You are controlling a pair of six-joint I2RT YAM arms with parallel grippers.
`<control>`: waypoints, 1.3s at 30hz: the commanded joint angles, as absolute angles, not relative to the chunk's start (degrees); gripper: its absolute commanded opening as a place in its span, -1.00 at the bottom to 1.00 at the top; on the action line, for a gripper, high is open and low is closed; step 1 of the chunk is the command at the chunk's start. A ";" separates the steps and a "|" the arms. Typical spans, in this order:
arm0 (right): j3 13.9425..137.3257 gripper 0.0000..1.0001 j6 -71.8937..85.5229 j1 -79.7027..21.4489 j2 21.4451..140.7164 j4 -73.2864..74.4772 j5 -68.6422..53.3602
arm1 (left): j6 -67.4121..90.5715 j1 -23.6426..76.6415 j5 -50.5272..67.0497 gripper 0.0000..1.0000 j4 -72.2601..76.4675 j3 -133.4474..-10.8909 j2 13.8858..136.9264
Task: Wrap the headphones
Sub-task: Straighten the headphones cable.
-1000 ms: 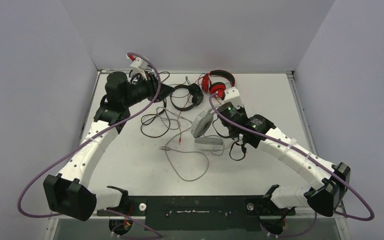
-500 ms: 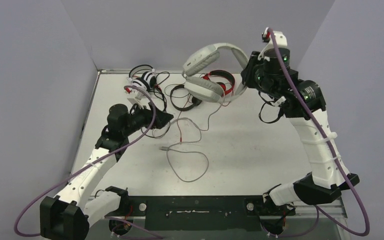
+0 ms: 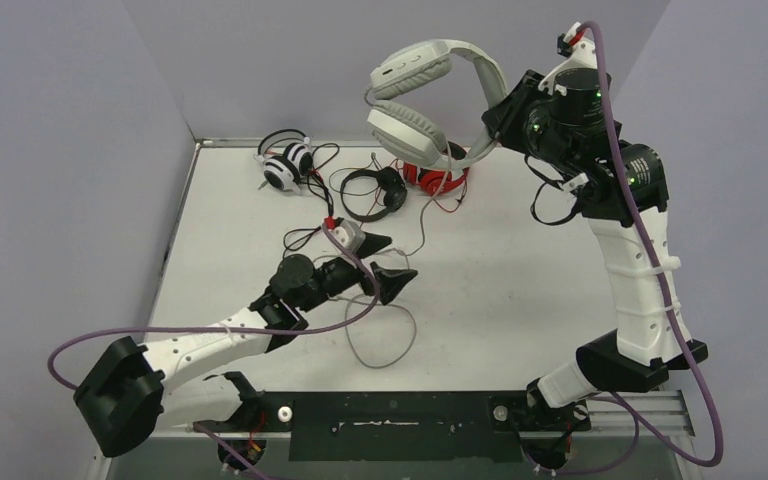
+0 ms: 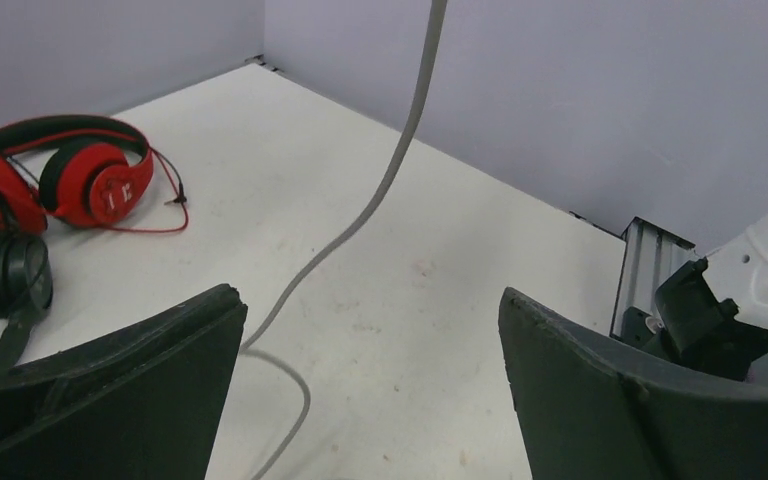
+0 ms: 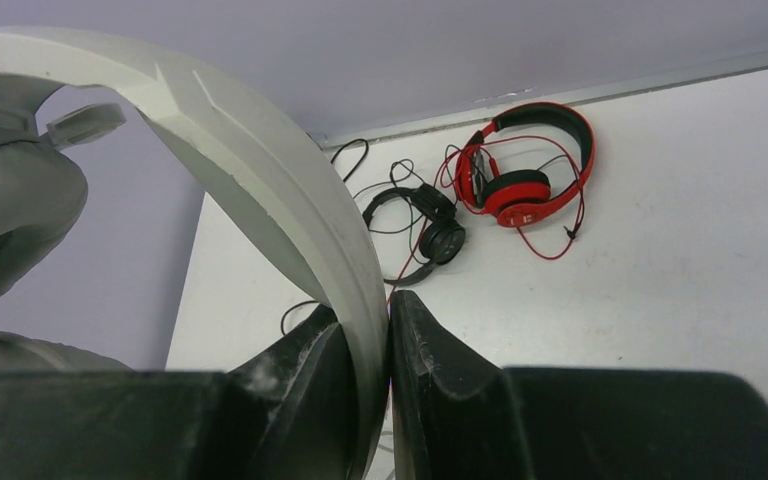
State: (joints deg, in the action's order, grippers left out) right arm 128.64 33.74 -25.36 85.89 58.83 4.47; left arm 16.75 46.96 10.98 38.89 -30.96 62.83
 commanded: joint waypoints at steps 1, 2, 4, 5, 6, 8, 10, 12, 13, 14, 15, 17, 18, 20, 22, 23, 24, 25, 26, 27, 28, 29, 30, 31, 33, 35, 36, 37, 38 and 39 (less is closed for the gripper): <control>128.98 -1.00 38.78 -24.41 85.08 51.76 0.45 | 7.81 49.25 8.34 0.95 47.93 -38.48 70.05; 128.81 -1.00 38.96 -24.31 84.89 51.47 0.40 | 7.24 49.41 8.08 0.95 48.41 -39.75 72.13; 128.26 -1.00 39.46 -23.97 84.54 50.98 0.44 | 6.58 49.68 5.94 0.95 48.88 -42.73 76.24; 128.05 -1.00 39.70 -23.76 84.43 50.78 0.44 | 6.05 49.73 5.42 0.95 48.99 -44.31 78.51; 127.79 -1.00 40.00 -23.59 84.18 50.56 0.44 | 6.00 49.74 4.13 0.95 48.63 -46.12 80.68; 127.45 -1.00 40.74 -23.16 83.67 49.78 0.44 | 6.45 49.70 3.40 0.90 48.13 -50.10 85.42; 127.69 -1.00 41.30 -22.20 83.31 49.15 0.44 | 6.46 49.74 3.04 0.78 46.00 -53.45 90.23; 129.71 -1.00 42.00 -20.55 83.37 48.92 0.44 | 8.80 49.20 -1.89 0.63 42.75 -55.98 94.50; 131.84 -1.00 42.33 -19.54 83.33 48.84 0.53 | 10.91 48.34 -4.75 0.52 41.76 -56.20 96.08; 133.43 -1.00 42.53 -18.63 83.24 48.68 1.33 | 13.50 46.83 -6.76 0.38 41.76 -55.40 97.00; 134.77 -1.00 42.56 -17.81 82.82 48.46 2.99 | 17.08 43.88 -7.46 0.25 42.28 -54.02 97.44; 136.12 -1.00 41.93 -17.19 81.08 47.36 8.13 | 23.27 38.55 -7.27 -0.06 43.39 -50.21 96.44; 135.99 -1.00 41.35 -17.22 79.77 46.43 11.25 | 24.72 35.76 -7.23 -0.12 42.99 -48.56 95.20; 134.69 -1.00 39.91 -17.29 76.61 44.23 17.64 | 23.87 31.36 -11.09 -0.13 39.16 -46.21 91.90; 133.36 -1.00 38.09 -17.70 73.75 42.94 24.60 | 20.44 27.91 -17.74 -0.04 31.48 -45.70 88.06; 132.98 -1.00 36.92 -18.26 72.92 42.60 27.68 | 19.55 26.01 -21.27 0.06 27.52 -45.78 86.07; 132.81 -1.00 35.52 -19.30 72.45 42.55 30.99 | 19.24 24.06 -24.32 0.15 23.57 -45.79 84.25; 132.50 -1.00 34.16 -20.94 72.04 42.35 34.87 | 19.25 21.57 -26.55 0.20 20.81 -45.60 82.19; 131.95 -1.00 32.63 -23.57 71.58 41.67 38.87 | 19.34 18.97 -27.69 0.24 18.39 -44.72 80.08; 130.90 -1.00 31.40 -26.64 70.95 40.83 43.18 | 19.81 16.37 -28.76 0.28 17.22 -43.75 77.81; 129.48 -1.00 29.57 -30.50 70.06 39.08 47.73 | 20.65 13.56 -29.51 0.34 16.47 -42.88 75.35; 127.50 -1.00 27.50 -34.31 68.95 36.78 52.02 | 21.77 9.66 -29.79 0.41 15.71 -42.06 73.25; 125.38 -1.00 25.19 -39.35 67.56 33.79 57.02 | 23.00 6.68 -29.63 0.47 15.03 -41.60 70.66; 122.73 -1.00 21.96 -42.29 66.04 29.68 61.74 | 23.89 3.58 -28.99 0.48 14.30 -41.43 69.56; 116.28 -1.00 12.14 -52.18 62.12 17.32 70.55 | 26.40 -2.95 -29.01 0.52 11.79 -41.98 67.02; 107.71 -1.00 -4.43 -60.27 57.75 -3.06 77.90 | 30.18 -9.88 -27.60 0.50 9.03 -42.62 65.58; 103.30 -1.00 -15.31 -64.20 55.93 -16.74 80.04 | 32.19 -13.55 -26.22 0.47 7.92 -42.86 65.02; 99.89 -1.00 -24.66 -67.47 54.36 -28.64 80.97 | 33.86 -16.86 -24.19 0.41 7.18 -43.13 64.81; 98.67 -1.00 -30.35 -70.21 53.69 -36.05 81.61 | 35.04 -20.34 -20.33 0.36 7.07 -43.39 64.81; 98.91 -1.00 -32.00 -72.00 53.59 -35.86 82.24 | 35.42 -23.18 -17.83 0.33 6.93 -44.05 65.20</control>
State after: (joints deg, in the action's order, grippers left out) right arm 102.48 -2.85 -63.86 56.03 4.25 70.30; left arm 28.86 -14.15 -25.30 11.77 -42.09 65.67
